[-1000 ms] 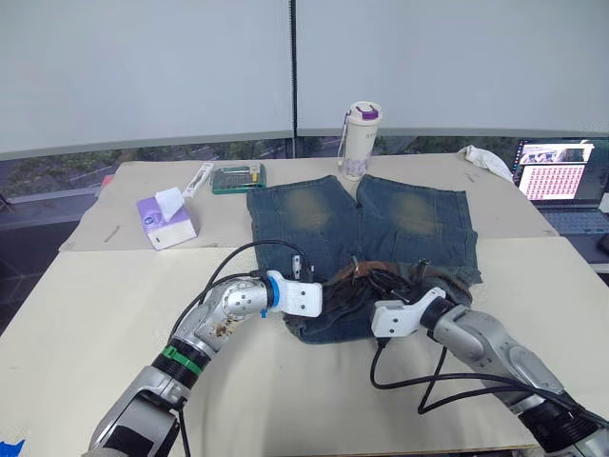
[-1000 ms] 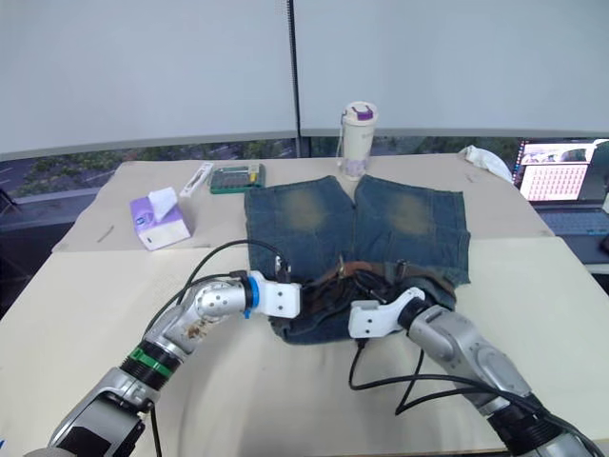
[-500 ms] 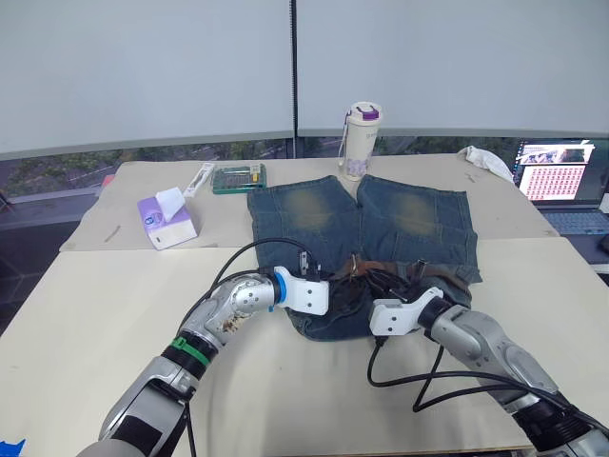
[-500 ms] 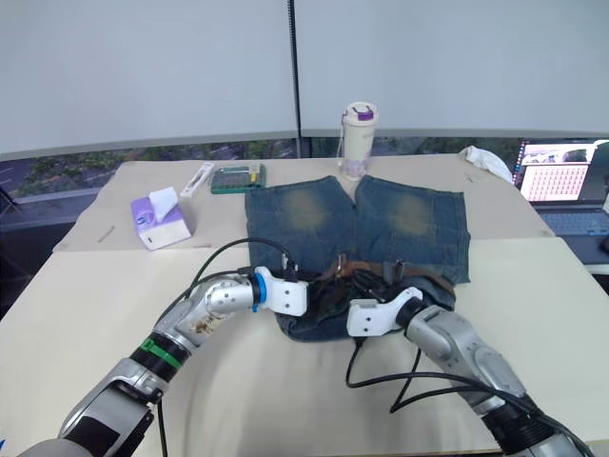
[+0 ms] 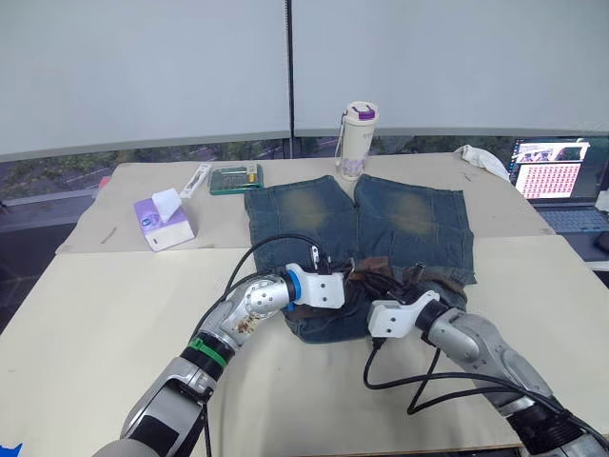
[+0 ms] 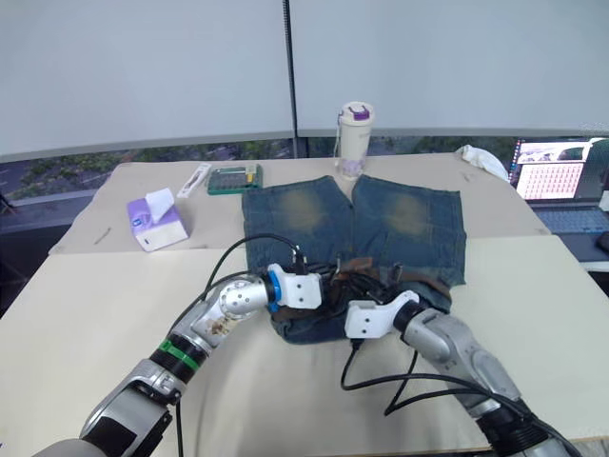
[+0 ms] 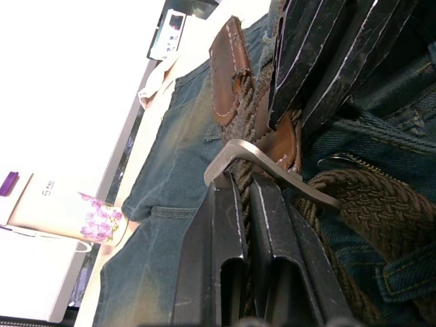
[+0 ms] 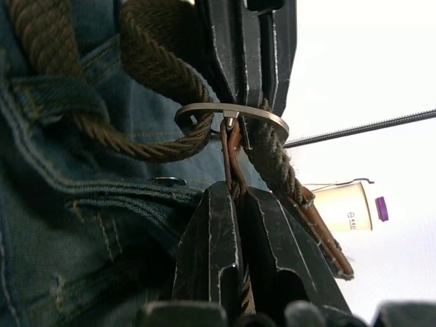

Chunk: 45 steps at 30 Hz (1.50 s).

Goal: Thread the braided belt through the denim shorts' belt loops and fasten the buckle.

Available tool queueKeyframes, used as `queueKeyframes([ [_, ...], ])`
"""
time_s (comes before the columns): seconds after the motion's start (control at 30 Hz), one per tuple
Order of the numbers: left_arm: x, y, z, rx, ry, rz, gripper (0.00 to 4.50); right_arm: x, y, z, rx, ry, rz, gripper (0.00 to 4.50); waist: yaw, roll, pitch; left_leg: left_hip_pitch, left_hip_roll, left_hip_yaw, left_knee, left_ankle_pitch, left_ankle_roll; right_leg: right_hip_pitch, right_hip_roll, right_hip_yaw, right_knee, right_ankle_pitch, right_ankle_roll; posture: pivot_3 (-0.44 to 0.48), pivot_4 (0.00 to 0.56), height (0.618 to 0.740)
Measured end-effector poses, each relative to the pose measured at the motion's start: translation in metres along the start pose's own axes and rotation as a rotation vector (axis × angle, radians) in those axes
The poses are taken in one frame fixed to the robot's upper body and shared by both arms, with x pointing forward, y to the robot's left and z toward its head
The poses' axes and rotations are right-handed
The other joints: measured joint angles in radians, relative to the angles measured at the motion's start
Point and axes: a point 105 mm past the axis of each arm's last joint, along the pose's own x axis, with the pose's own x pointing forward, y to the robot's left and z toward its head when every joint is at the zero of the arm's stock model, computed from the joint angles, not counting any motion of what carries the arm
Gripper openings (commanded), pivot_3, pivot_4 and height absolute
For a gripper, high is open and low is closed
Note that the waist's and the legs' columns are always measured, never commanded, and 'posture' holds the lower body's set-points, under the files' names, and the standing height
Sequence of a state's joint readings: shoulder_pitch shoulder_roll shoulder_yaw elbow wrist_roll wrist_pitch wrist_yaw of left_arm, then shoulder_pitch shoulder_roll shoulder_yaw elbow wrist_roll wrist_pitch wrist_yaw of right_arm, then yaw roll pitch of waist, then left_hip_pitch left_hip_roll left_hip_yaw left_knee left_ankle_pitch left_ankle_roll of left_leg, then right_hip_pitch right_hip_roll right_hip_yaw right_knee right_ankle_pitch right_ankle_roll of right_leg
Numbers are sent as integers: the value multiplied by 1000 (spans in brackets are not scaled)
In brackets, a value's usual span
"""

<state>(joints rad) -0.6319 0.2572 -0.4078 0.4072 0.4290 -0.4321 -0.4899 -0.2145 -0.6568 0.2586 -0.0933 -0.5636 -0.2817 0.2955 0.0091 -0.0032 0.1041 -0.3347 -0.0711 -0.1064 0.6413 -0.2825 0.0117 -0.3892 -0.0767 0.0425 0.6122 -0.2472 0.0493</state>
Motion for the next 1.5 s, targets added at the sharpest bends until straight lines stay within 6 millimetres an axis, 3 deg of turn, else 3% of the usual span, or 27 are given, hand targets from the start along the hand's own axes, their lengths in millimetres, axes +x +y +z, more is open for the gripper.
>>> queueKeyframes([
  [0.1, 1, -8, -1, -31, 1, 4, 0, -3, 7, -1, 91, 11, 0, 32, 3, 0, 0, 0, 0, 0, 0, 0, 0, 0, 0, 0, 0, 0, 0, 0, 150, 740],
  [0.17, 2, -10, 0, -39, -2, 0, 0, -8, 10, -2, 188, 24, 8, 855, 3, 0, 0, 0, 0, 0, 1, -1, 1, 0, 0, 0, 0, 0, 0, 0, 150, 740],
  [0.3, 4, -16, -2, -74, 8, 0, 0, -16, 14, 18, 331, -39, 79, 2254, 2, 0, 0, 0, 0, 0, 1, -4, 6, 1, 0, 0, 0, 0, 0, 0, 150, 740],
  [0.43, 2, -17, -5, -89, 21, 9, 0, -35, 12, 11, 546, 9, 105, 3613, 5, 0, 0, 0, 0, -1, 1, -4, 7, 1, -1, 0, 0, 0, 0, 0, 150, 740],
  [0.5, 2, -17, -5, -91, 21, 11, 0, -41, 8, 9, 616, 21, 99, 3613, 5, 0, 0, 0, 0, -1, 1, -4, 7, 1, -1, 0, 0, 0, 0, 0, 150, 740],
  [0.6, 1, -17, -6, -94, 23, 14, 0, -52, -15, 2, 694, 32, 26, 3613, 4, 0, 0, 0, 0, -1, 1, -4, 7, 1, -1, 0, 0, 0, 0, 0, 150, 740],
  [0.77, 1, -17, -6, -99, 20, 16, 0, -46, -45, -7, 566, 52, -58, 3613, 3, 1, -1, 0, 0, 0, 1, -4, 7, 1, -1, 0, 0, 0, 0, 0, 150, 740],
  [0.93, 3, -18, -5, -103, 16, 13, 0, -31, -35, -21, 279, 118, 51, 3613, 7, 1, -1, 0, -1, 0, 2, -4, 6, 1, -1, -1, 0, 0, 0, 0, 150, 740],
  [1.1, 2, -19, -6, -104, 19, 12, 0, -21, -34, -24, 167, 103, 61, 3613, 4, 1, -1, 0, 0, 1, 2, -3, 5, 0, -1, 0, 0, 0, 0, 0, 150, 740],
  [1.17, 2, -19, -6, -104, 19, 12, 0, -18, -38, -22, 138, 86, 54, 3097, 5, 1, -1, 0, 0, 1, 2, -3, 5, 1, -1, 0, 0, 0, 0, 0, 150, 740],
  [1.2, 2, -19, -6, -104, 19, 12, 0, -16, -37, -19, 119, 68, 62, 2465, 5, 1, -1, 0, 0, 1, 2, -3, 5, 1, -1, 0, 0, 0, 0, 0, 150, 740],
  [1.27, 2, -19, -6, -105, 20, 12, 0, -14, -30, -16, 108, 51, 90, 1690, 5, 1, -1, 0, 0, 1, 2, -3, 5, 1, -1, 0, 0, 0, 0, 0, 150, 740],
  [1.43, 2, -18, -7, -104, 23, 17, 0, -14, -26, -19, 97, 56, 108, 40, 4, 1, -1, 0, 0, 1, 2, -3, 5, 1, -1, 0, 0, 0, 0, 0, 150, 740],
  [1.5, 2, -17, -7, -104, 23, 22, 0, -14, -24, -20, 101, 59, 115, 40, 4, 1, -1, 0, 0, 1, 2, -3, 6, 0, -1, 0, 0, 0, 0, 0, 150, 740],
])
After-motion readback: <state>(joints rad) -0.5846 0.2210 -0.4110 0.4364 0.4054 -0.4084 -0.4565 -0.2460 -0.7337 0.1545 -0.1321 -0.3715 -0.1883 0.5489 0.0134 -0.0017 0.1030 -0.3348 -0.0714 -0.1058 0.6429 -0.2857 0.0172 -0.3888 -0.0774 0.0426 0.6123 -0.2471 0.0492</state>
